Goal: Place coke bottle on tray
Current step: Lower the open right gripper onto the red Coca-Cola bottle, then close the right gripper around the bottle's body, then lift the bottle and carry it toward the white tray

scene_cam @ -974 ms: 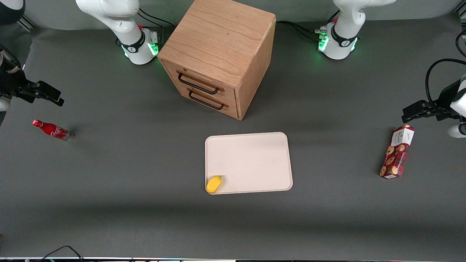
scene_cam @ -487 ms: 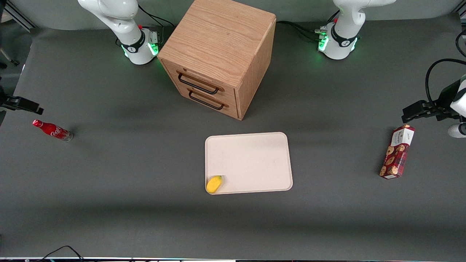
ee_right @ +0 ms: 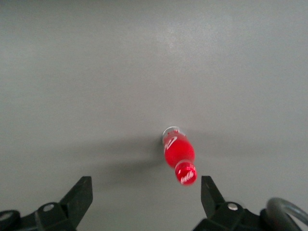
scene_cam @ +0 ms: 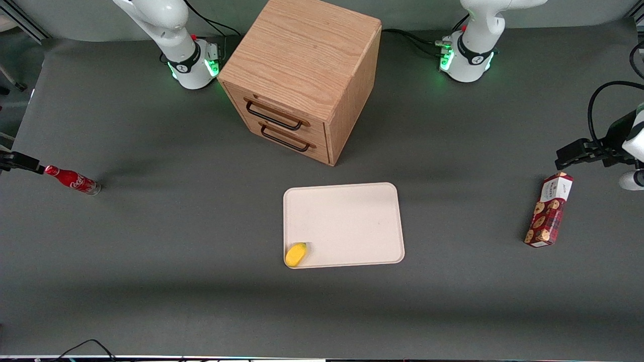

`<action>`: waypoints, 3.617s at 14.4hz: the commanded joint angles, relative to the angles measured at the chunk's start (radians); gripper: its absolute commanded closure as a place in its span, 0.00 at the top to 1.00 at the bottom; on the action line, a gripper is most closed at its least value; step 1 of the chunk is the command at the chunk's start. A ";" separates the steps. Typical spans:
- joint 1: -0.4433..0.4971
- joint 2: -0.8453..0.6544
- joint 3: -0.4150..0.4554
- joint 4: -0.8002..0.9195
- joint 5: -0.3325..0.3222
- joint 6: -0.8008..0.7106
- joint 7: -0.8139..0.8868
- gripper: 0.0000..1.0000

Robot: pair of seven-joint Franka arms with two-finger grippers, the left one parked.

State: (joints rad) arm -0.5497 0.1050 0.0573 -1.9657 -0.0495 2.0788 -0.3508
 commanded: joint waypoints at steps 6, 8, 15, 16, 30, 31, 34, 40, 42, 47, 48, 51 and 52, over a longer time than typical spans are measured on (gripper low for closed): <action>-0.078 0.064 -0.002 -0.140 -0.007 0.225 -0.097 1.00; -0.090 0.070 -0.002 -0.160 -0.007 0.244 -0.097 1.00; -0.107 0.101 -0.004 -0.177 -0.009 0.291 -0.120 0.73; -0.107 0.104 -0.002 -0.177 -0.009 0.291 -0.120 0.54; 0.032 -0.010 0.015 0.126 -0.023 -0.179 0.033 0.00; 0.063 -0.024 0.016 0.170 -0.026 -0.253 0.071 0.00; 0.158 -0.030 0.071 0.341 -0.058 -0.486 0.250 0.00; 0.250 0.019 0.347 0.583 -0.058 -0.696 0.733 0.00; 0.316 0.083 0.413 0.677 -0.055 -0.721 0.911 0.00; 0.598 0.286 0.411 0.858 -0.058 -0.701 1.237 0.00; 0.658 0.345 0.406 0.907 -0.059 -0.674 1.294 0.00; 0.795 0.458 0.330 0.936 -0.059 -0.538 1.392 0.00; 0.824 0.488 0.306 0.936 -0.059 -0.513 1.394 0.00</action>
State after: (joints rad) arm 0.2054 0.5000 0.4160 -1.1211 -0.0948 1.5486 1.0078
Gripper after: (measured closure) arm 0.630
